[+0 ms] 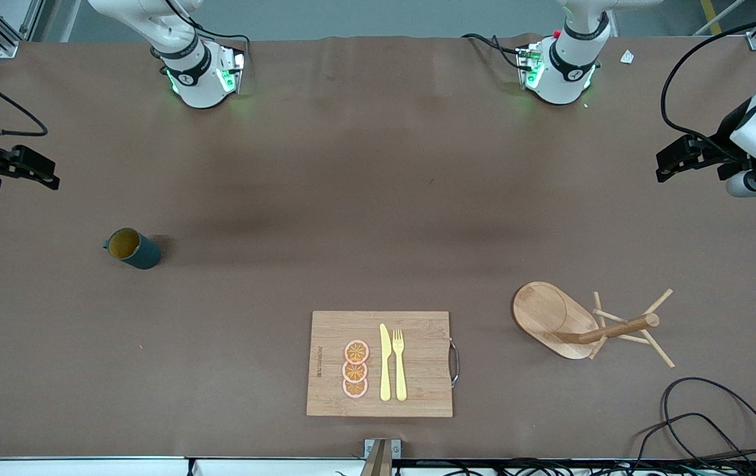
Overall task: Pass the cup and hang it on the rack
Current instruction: 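Lower the right gripper over the teal mug's rim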
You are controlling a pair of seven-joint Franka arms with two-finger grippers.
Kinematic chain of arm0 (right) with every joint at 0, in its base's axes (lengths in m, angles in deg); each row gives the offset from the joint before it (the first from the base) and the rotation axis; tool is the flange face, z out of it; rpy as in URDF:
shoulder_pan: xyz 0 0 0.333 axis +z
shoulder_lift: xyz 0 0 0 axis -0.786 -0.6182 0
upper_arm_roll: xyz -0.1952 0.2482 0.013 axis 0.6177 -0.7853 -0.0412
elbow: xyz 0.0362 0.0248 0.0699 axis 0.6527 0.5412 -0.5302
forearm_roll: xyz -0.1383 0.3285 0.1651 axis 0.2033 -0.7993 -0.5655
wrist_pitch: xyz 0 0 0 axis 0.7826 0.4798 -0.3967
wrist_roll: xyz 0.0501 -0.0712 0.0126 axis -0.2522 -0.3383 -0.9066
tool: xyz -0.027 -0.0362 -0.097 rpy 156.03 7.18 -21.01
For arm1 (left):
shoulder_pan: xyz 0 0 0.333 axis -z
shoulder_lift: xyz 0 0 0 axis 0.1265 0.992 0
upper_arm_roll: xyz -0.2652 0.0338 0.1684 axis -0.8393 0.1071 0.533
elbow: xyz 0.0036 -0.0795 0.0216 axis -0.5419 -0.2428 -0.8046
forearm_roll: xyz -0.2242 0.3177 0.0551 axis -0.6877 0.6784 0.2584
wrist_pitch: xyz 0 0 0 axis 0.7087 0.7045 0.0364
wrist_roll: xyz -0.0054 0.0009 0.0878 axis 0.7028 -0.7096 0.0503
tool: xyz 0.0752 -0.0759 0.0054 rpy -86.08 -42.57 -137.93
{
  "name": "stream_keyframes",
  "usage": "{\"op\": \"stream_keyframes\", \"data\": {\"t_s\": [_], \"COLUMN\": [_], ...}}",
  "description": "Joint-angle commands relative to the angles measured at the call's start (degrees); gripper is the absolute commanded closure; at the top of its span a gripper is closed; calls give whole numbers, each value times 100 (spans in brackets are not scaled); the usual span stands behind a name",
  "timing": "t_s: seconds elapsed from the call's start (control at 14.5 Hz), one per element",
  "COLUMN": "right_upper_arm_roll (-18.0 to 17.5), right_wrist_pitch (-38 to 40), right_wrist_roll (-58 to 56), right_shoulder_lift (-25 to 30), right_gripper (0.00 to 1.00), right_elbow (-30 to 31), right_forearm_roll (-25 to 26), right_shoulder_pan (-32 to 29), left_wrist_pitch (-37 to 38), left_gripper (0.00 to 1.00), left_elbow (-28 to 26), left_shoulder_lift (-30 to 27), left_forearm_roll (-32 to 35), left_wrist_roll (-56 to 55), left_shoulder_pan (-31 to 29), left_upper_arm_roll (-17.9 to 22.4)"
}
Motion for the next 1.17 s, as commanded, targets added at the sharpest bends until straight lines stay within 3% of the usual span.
{"op": "stream_keyframes", "data": {"t_s": [0.0,0.21,0.62,1.1], "right_upper_arm_roll": [-8,-8,0,0], "right_wrist_pitch": [-668,-1591,-2768,-3437], "right_wrist_roll": [-17,-17,-17,-17], "right_shoulder_lift": [98,106,36,-359], "right_gripper": [0,0,0,0], "right_elbow": [677,1513,2321,2788], "right_forearm_roll": [-51,-130,-350,-447], "right_shoulder_pan": [-90,-222,-284,-284], "left_wrist_pitch": [5,5,5,-4], "left_gripper": [0,0,0,0], "left_elbow": [129,138,129,138], "left_shoulder_lift": [66,66,102,251], "left_forearm_roll": [28,28,45,63], "left_wrist_roll": [58,5,49,14], "left_shoulder_pan": [-9,44,35,-44], "left_upper_arm_roll": [-29,-38,-29,-29]}}
